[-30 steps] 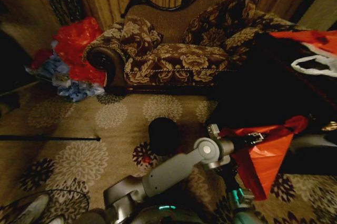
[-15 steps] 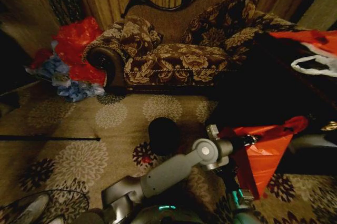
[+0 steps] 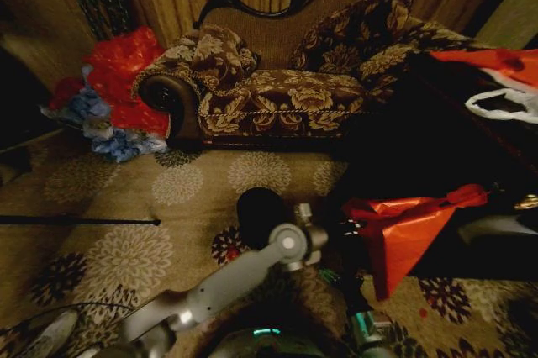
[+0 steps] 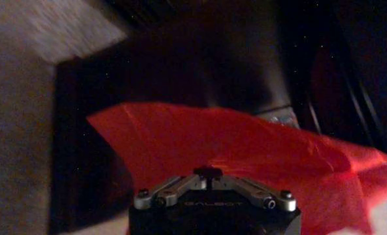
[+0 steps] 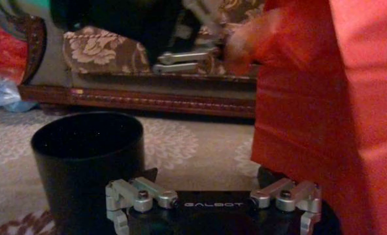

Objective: Place a garbage bag over the trash bin.

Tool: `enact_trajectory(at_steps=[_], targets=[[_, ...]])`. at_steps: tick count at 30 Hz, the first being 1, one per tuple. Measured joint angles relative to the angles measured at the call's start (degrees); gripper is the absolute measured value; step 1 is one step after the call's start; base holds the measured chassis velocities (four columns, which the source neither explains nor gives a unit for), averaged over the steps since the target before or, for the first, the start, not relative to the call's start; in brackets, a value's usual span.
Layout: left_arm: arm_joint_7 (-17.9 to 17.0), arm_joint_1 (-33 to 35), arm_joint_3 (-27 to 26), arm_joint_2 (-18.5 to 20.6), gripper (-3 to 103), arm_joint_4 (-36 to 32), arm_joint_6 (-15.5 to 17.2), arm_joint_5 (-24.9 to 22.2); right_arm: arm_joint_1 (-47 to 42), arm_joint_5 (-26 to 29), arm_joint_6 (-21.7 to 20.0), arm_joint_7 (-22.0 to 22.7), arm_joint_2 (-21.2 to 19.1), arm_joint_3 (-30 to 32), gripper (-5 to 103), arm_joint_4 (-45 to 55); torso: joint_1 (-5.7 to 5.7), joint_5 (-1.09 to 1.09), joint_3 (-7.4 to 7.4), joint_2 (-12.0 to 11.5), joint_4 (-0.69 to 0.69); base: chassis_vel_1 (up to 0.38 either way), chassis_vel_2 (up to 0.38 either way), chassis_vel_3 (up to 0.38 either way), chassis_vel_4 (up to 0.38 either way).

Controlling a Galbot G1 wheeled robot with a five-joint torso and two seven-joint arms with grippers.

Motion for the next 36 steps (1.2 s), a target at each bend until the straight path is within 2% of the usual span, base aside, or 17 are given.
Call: enact_trajectory(at_steps=[2, 5, 6, 9, 10, 14, 15, 18, 20, 23, 29, 36], targets=[[0.0, 0.5, -0.9, 1.0, 0, -0.5, 0.2, 0.5, 0.0, -0.1, 0.1, 0.0, 0.0, -0.4, 100, -0.2, 0.0, 0.0, 0.0, 0.0, 0.01, 0.0, 0.0, 0.0, 0.0], [0.5, 3.3, -5.0, 5.1, 0, -2.4, 0.9, 2.7, 0.0, -0.6, 0.2, -0.2, -0.1, -1.6, 100, -0.7, 0.0, 0.0, 0.0, 0.0, -0.01, 0.0, 0.0, 0.0, 0.0], [0.5, 3.3, -5.0, 5.1, 0, -2.4, 0.9, 2.7, 0.0, -0.6, 0.2, -0.2, -0.1, -1.6, 100, -0.7, 0.0, 0.0, 0.0, 0.0, -0.01, 0.0, 0.0, 0.0, 0.0], [1.6, 7.1, -10.4, 9.4, 0, -4.2, 1.9, 4.5, 0.0, -0.9, 0.5, -0.3, -0.2, -2.5, 100, -1.2, 0.0, 0.0, 0.0, 0.0, 0.01, 0.0, 0.0, 0.0, 0.0], [1.6, 7.1, -10.4, 9.4, 0, -4.2, 1.9, 4.5, 0.0, -0.9, 0.5, -0.3, -0.2, -2.5, 100, -1.2, 0.0, 0.0, 0.0, 0.0, 0.01, 0.0, 0.0, 0.0, 0.0], [3.2, 13.1, -18.2, 16.1, 0, -7.3, 3.2, 6.5, 0.4, -1.1, 0.7, -0.4, -0.3, -3.7, 100, -1.8, 0.0, -0.01, 0.0, 0.0, 0.0, 0.0, 0.0, 0.0, 0.0], [3.2, 13.1, -18.2, 16.1, 0, -7.3, 3.2, 6.5, 0.4, -1.1, 0.7, -0.4, -0.3, -3.7, 100, -1.8, 0.0, -0.01, 0.0, 0.0, 0.0, 0.0, 0.0, 0.0, 0.0], [5.4, 18.9, -25.4, 21.2, 0, -9.7, 4.0, 10.1, 0.6, -1.3, 0.7, -0.4, -0.4, -4.8, 100, -2.1, 0.0, 0.01, 0.0, 0.0, 0.01, 0.0, 0.0, 0.0, 0.0], [5.9, 20.5, -27.1, 22.3, 0, -9.9, 4.0, 11.1, 0.6, -1.3, 0.8, -0.4, -0.4, -5.1, 100, -2.2, 0.0, 0.01, 0.0, 0.0, 0.0, 0.0, 0.0, 0.0, 0.0], [7.4, 25.7, -31.5, 25.3, 0, -10.2, 2.7, 15.7, 0.6, -1.3, 1.0, -0.4, -0.5, -5.4, 100, -2.4, 0.0, 0.01, 0.0, 0.0, 0.02, 0.0, 0.0, 0.0, 0.0], [8.0, 27.7, -35.1, 25.6, 0, -9.6, 0.6, 21.0, 0.5, -1.2, 1.2, -0.5, -1.1, -5.5, 100, -2.1, 0.0, 0.02, 0.0, 0.0, 0.01, 0.0, 0.0, 0.0, 0.0], [6.9, 22.8, -33.1, 24.9, 0, -11.7, 0.3, 21.1, -0.6, 0.5, 1.2, -0.3, -2.7, -5.6, 100, 1.3, 0.0, 0.03, 0.0, 0.0, -0.01, 0.0, 0.0, 0.0, 0.0]])
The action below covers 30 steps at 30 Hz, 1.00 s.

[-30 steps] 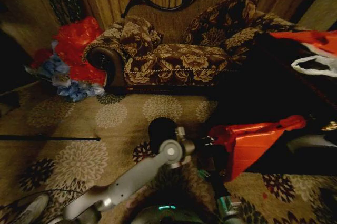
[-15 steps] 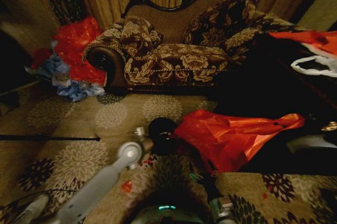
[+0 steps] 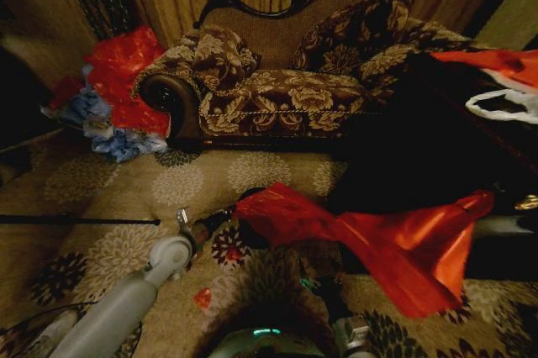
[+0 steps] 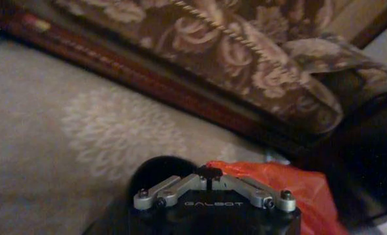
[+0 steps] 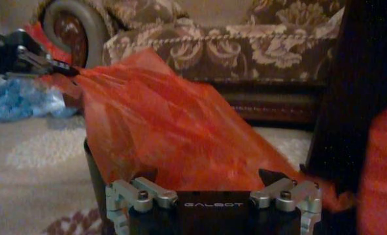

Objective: Place a garbage bag over the trash bin.

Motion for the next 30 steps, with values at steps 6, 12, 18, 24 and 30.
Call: enact_trajectory(at_steps=[6, 12, 18, 24, 30], targets=[[-0.6, -2.2, 1.8, 0.9, 0, -3.3, 0.3, -1.1, 0.3, 5.4, -3.2, 2.3, -3.0, -2.0, 100, 4.7, 0.0, 0.0, 0.0, 0.0, 0.01, 0.0, 0.0, 0.0, 0.0], [0.3, -2.7, 1.9, 4.4, 0, -6.6, 0.3, -2.0, 4.0, 19.8, -11.4, 6.3, -7.9, -5.2, 82, 9.6, 0.0, 0.02, 0.0, 0.0, 0.03, 0.0, 0.0, 0.0, 0.0], [0.1, -3.5, 1.7, 6.1, 0, -8.5, 0.3, -3.5, 8.3, 39.5, -19.8, 13.3, -13.0, -6.5, 59, 14.3, 0.0, 0.0, 0.0, 0.0, 0.02, 0.0, 0.0, 0.0, 0.0], [-0.9, -4.8, 2.5, 5.9, 0, -8.9, 0.3, -4.5, 10.1, 52.3, -23.3, 19.0, -12.8, -7.0, 38, 17.1, 0.0, 0.0, 0.0, 0.0, 0.01, 0.0, 0.0, 0.0, 0.0], [-1.3, -5.6, 2.8, 5.5, 0, -8.8, 0.4, -4.7, 9.1, 54.7, -24.7, 20.2, -12.3, -7.6, 11, 19.7, 0.0, 0.0, 0.0, 0.0, 0.01, 0.0, 0.0, 0.0, 0.0]])
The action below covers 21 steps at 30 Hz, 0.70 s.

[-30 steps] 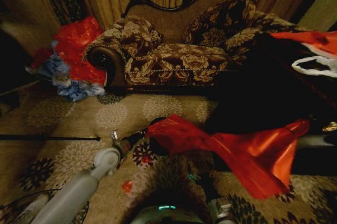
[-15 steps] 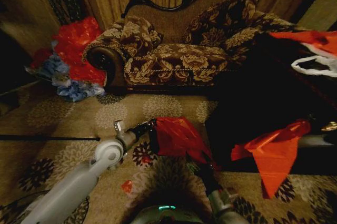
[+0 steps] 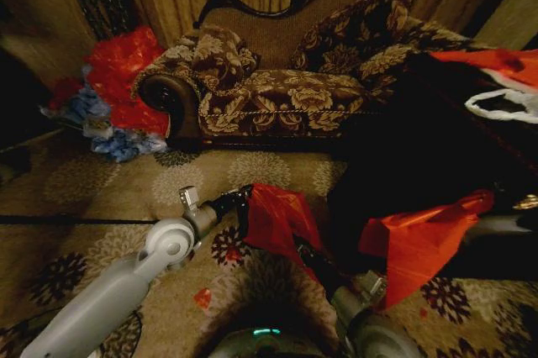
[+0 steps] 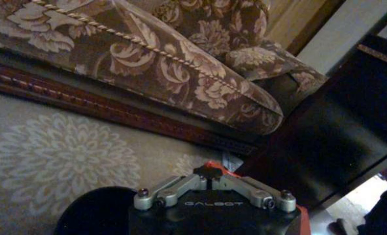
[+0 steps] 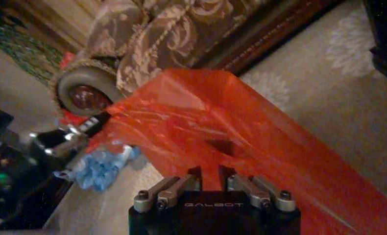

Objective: Place a garbage bag over the trash bin.

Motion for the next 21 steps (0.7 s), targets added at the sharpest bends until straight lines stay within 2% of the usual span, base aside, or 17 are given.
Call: enact_trajectory(at_steps=[2, 4, 10, 17, 21], targets=[[0.0, -0.1, 0.0, -0.1, 0, 0.2, 0.0, 0.0, -0.3, 0.0, -0.1, 0.1, 0.1, 0.0, 11, 0.7, 0.0, 0.0, 0.0, 0.0, 0.0, 0.0, 0.0, 0.0, 0.0], [0.0, -0.1, 0.0, -0.2, 0, 0.4, 0.0, 0.0, -0.9, -0.1, -0.3, -0.2, 0.2, -0.1, 2, 1.8, 0.0, -0.01, 0.0, 0.0, 0.0, 0.0, 0.0, 0.0, 0.0], [-0.4, -0.2, 0.0, -0.5, 0, 0.4, 0.0, -0.5, -0.7, -1.8, -0.6, -1.0, 0.6, -1.9, 0, 0.3, 0.0, 0.0, 0.0, 0.0, 0.01, 0.0, 0.0, 0.0, 0.0], [-1.1, -1.0, -0.2, -1.0, 0, -0.2, 0.0, -1.7, 0.8, -7.5, 1.7, -1.8, 1.8, -3.3, 0, -5.8, 0.0, 0.0, 0.0, 0.0, 0.0, 0.0, 0.0, 0.0, 0.0], [-1.2, -0.6, -0.9, -0.4, 0, -1.4, 0.0, -2.2, 2.5, -9.0, 3.2, -2.1, 2.2, -3.4, 0, -8.4, 0.0, 0.0, 0.0, 0.0, 0.0, 0.0, 0.0, 0.0, 0.0]])
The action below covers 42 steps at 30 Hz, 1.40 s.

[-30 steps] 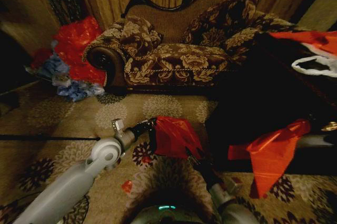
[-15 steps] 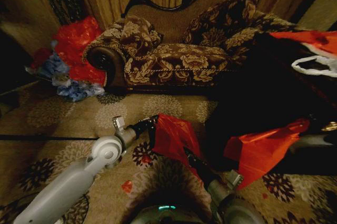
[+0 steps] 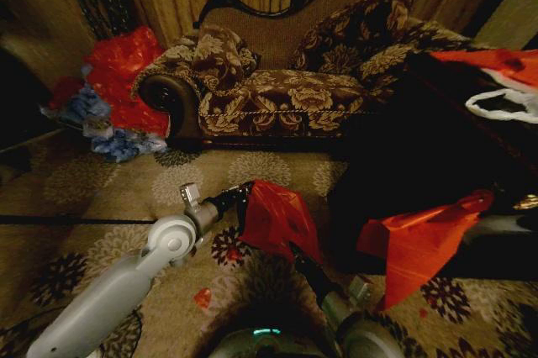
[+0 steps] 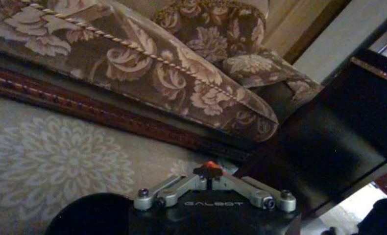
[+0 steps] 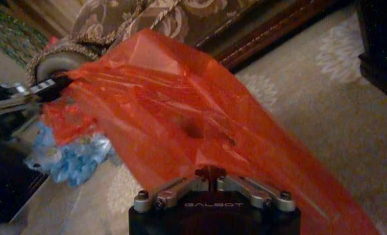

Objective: Place a garbage bag over the trash bin.

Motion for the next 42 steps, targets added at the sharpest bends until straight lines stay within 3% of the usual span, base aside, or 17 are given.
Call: enact_trajectory(at_steps=[11, 19, 28, 42], targets=[[-0.1, 0.1, -0.3, 0.6, 0, -2.2, 0.0, -0.7, 4.9, -0.5, 2.1, 0.6, 0.5, -0.7, 0, -3.7, 0.0, 0.0, 0.0, 0.0, 0.0, 0.0, 0.0, 0.0, 0.0], [0.7, -0.8, 0.1, 1.9, 0, -3.7, 0.2, -1.9, 11.4, 3.2, 2.6, 2.2, -1.3, -1.5, 0, -4.9, 0.0, 0.0, 0.0, 0.0, 0.0, 0.0, 0.0, 0.0, 0.0], [1.7, -3.1, 0.9, 2.1, 0, -3.1, 0.9, -3.4, 23.2, 7.8, 2.5, 3.2, -3.9, -7.0, 0, -9.6, 0.0, 0.0, 0.0, 0.0, -0.01, 0.0, 0.0, 0.0, 0.0], [1.9, -4.9, -1.4, 3.4, 0, -0.7, 0.0, -4.5, 42.6, 8.8, 2.3, 4.7, 2.4, -21.1, 0, -23.7, 0.01, -0.01, 0.0, 0.0, 0.01, 0.0, 0.0, 0.0, 0.0]])
